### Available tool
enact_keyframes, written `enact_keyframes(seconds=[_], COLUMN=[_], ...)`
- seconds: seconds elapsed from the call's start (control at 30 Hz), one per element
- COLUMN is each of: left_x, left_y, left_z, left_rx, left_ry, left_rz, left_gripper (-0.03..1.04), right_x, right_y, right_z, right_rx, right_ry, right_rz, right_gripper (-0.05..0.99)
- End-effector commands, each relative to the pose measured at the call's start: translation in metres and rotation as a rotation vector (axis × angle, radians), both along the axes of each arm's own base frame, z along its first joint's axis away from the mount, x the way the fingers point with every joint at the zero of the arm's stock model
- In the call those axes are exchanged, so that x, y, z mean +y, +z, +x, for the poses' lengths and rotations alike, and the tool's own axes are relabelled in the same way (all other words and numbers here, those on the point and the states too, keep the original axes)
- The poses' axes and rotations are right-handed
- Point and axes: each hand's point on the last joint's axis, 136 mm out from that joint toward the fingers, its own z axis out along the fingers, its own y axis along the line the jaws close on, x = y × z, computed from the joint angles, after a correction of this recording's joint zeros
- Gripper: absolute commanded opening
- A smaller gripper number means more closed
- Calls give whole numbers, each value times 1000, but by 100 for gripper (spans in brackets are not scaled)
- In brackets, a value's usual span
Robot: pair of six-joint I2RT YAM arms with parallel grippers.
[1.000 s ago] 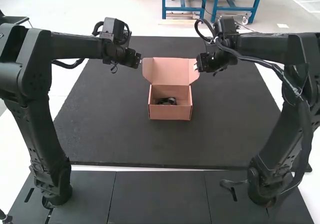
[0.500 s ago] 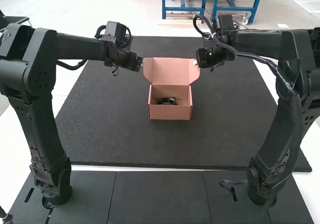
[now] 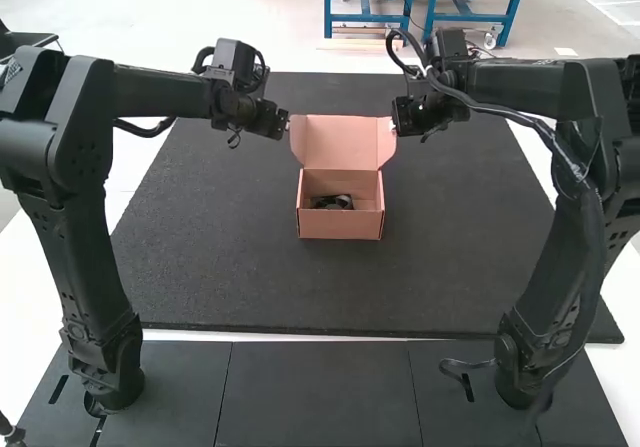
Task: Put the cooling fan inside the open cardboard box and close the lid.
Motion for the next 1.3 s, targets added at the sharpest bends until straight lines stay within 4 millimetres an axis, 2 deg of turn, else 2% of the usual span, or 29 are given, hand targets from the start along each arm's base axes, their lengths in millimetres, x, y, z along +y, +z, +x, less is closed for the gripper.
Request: enact_keyframes(seconds=[0.0,0.1,0.33,0.67,0.97,1.27], left_x=[-12,-13,-17,-35,-33,-31], left_y=[17,16,20,31,38,43], left_z=[4,3,1,-3,-8,-15], left_rx=[-31,-27,-32,-36,-30,-17], left_ry=[-14,-15,-20,-46,-41,-32], left_rz=[-35,-38,-44,-74,-84,-93], left_gripper=[96,96,96,96,96,96], right_x=[4,4,6,7,6,8], right_y=[18,19,23,30,34,31], right_z=[6,6,4,-2,-9,-25], right_rx=[-31,-33,-28,-23,-11,32], right_ry=[8,11,24,34,45,80], right_rz=[32,34,37,40,38,27], right_gripper=[13,12,-1,-2,-2,-2])
